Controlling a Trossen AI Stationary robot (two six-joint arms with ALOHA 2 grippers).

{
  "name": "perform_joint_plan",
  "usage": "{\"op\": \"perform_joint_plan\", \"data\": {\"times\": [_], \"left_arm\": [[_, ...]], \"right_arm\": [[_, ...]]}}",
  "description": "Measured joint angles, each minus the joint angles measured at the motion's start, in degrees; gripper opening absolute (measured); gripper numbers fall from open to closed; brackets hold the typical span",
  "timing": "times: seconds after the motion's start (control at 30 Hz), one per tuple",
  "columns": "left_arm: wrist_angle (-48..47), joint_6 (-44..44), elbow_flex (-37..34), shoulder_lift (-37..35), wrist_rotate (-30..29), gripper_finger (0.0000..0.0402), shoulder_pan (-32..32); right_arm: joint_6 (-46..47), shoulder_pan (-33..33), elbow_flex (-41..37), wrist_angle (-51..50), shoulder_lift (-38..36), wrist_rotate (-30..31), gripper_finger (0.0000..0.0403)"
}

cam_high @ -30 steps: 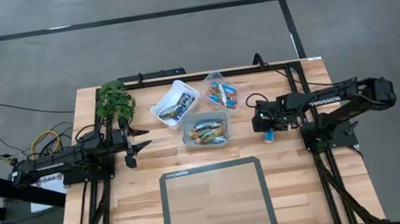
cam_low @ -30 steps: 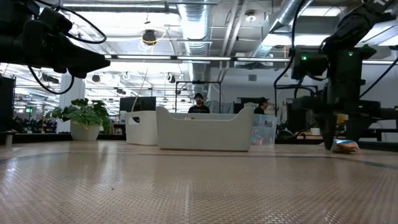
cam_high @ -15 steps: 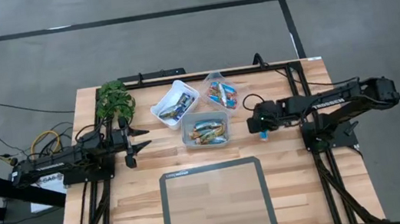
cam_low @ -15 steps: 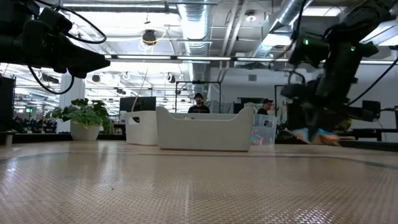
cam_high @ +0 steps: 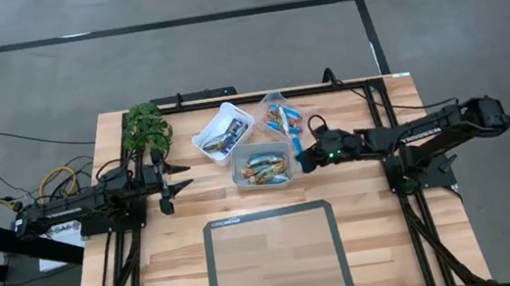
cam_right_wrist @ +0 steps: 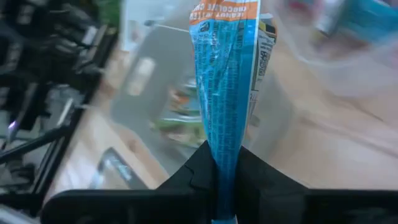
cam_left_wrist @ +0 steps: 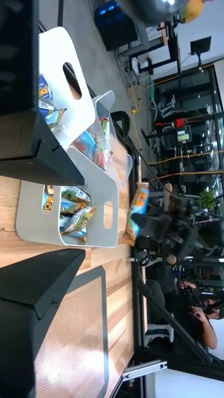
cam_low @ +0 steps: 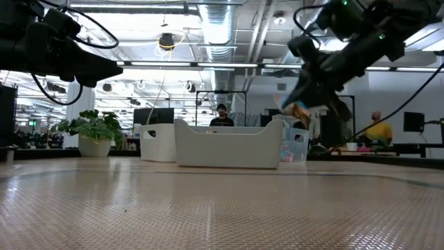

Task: Pick and place Granola Bars by type
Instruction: Put the yellow granola bar into the gray bin, then return to Home Position

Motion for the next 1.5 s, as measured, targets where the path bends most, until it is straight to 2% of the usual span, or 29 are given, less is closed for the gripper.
{"op": "perform_joint_plan", "data": {"times": [0.2,0.37,0.77,0.9,1.03,1.2,1.5], "left_arm": [[0.0,0.0,0.0,0.0,0.0,0.0169,0.0],[0.0,0.0,0.0,0.0,-0.1,0.0169,0.0],[0.0,0.0,0.0,0.1,-0.1,0.0169,0.0],[0.0,0.0,0.0,0.1,-0.1,0.0169,0.0],[0.0,0.0,0.0,0.1,0.0,0.0169,0.0],[0.0,0.0,0.0,0.1,-0.1,0.0169,0.0],[0.0,0.0,0.0,0.1,0.0,0.0169,0.0]], "right_arm": [[-10.9,0.4,5.7,-2.5,0.6,-0.6,0.0025],[-22.4,0.3,13.9,-13.7,3.1,-0.8,0.0021],[-47.3,-0.5,33.1,-29.9,20.0,-1.7,0.0026],[-55.7,-0.5,37.2,-32.3,25.0,-4.4,0.0025],[-59.5,-0.6,39.1,-33.1,28.2,-4.4,0.0034],[-62.0,-1.4,39.7,-33.5,28.8,-1.7,0.0076],[-62.4,-1.4,39.6,-33.2,28.6,0.1,0.0198]]}}
